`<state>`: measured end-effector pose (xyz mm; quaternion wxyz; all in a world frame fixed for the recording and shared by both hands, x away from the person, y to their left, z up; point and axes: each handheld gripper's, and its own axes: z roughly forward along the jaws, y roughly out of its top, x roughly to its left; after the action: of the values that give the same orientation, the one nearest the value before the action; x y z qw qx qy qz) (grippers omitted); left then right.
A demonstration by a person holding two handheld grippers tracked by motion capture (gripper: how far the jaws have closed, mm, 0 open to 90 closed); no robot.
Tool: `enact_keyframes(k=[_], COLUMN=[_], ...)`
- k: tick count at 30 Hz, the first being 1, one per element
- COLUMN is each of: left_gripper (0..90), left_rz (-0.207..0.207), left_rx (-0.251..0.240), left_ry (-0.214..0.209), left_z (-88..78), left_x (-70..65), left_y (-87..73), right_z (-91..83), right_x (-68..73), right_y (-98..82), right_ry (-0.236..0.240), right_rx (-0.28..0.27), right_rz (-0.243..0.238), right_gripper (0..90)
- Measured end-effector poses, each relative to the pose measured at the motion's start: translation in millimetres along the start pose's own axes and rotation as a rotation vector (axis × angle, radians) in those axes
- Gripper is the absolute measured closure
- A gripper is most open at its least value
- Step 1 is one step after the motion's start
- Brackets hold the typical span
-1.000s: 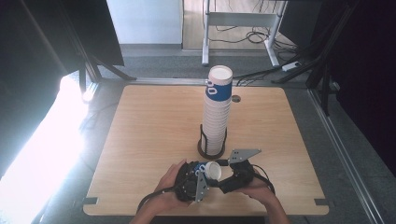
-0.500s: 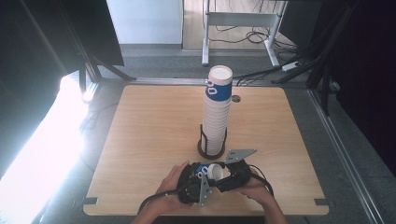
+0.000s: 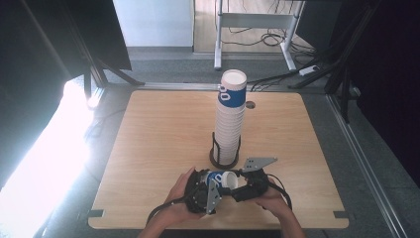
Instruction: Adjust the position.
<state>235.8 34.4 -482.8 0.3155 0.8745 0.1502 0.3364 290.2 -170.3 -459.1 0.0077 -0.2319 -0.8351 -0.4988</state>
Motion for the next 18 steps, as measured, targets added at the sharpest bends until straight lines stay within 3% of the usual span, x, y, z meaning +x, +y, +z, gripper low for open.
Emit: enact_keyframes(k=[11,18], left_gripper=[8.0,8.2], left_rz=[-0.144,-0.277], left_rx=[-0.058,-0.103], left_ry=[-0.054,-0.165], left_z=[-8.4,-7.1], left_x=[19.5,26.9], left_y=[-7.7,-13.6], right_z=[-18.0,-27.1], right_x=[-5.9,-8.7], right_y=[1.0,1.2], right_ry=[-0.02,-0.043], right_rx=[-0.096,-0.163], right_rz=[0.027,0.047], right_gripper=[27.8,27.8])
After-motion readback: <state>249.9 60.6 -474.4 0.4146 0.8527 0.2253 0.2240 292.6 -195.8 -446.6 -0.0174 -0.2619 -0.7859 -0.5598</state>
